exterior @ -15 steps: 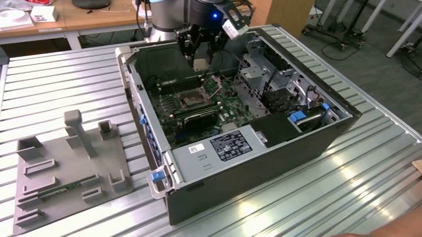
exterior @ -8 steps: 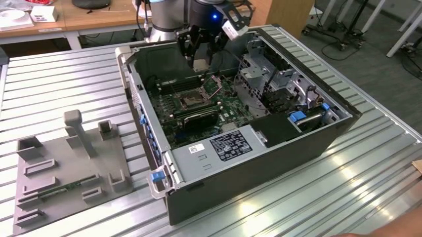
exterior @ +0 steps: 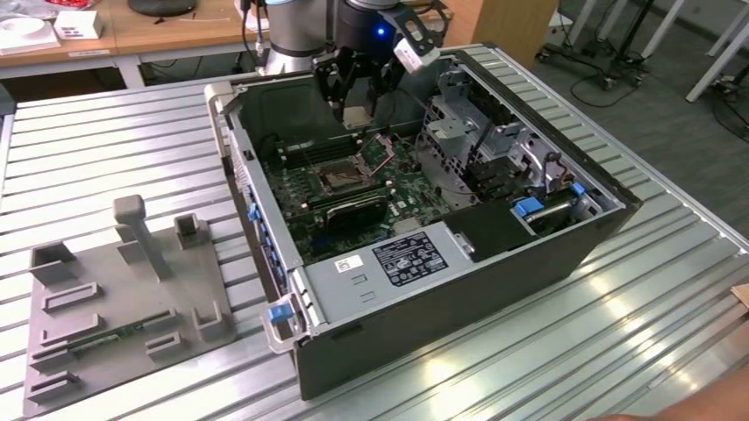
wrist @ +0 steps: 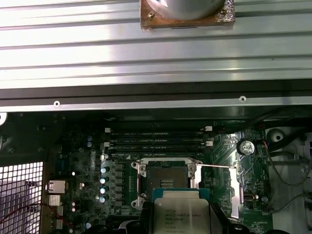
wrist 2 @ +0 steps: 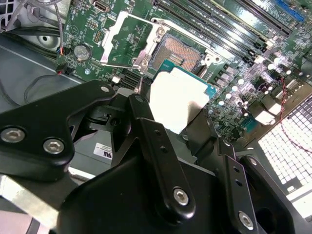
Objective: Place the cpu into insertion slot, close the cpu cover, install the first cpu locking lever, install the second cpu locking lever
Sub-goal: 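Place the cpu into insertion slot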
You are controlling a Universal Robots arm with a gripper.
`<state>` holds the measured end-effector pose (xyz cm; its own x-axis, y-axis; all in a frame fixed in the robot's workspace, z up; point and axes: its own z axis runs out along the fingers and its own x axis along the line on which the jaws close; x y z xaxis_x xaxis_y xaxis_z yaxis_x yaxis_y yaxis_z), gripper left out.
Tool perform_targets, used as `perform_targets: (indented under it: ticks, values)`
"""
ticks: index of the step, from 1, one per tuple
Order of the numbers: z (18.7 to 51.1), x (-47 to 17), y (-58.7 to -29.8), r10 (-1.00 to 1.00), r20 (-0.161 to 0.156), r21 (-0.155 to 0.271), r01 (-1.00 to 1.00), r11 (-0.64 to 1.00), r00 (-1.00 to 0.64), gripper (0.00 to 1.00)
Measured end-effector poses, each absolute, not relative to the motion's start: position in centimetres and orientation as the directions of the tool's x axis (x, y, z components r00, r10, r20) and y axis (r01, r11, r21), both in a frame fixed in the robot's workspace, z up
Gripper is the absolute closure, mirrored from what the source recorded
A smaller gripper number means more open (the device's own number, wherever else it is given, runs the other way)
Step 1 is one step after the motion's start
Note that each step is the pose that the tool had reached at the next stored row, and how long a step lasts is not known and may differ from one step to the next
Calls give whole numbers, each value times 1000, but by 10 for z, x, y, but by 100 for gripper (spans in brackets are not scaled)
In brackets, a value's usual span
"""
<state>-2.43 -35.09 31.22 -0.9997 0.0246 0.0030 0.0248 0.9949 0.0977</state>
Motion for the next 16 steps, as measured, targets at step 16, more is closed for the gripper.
perform_targets:
  ticks: [16]
  values:
    - [305, -25, -351, 25, -2, 98, 24, 995, -1000, 46]
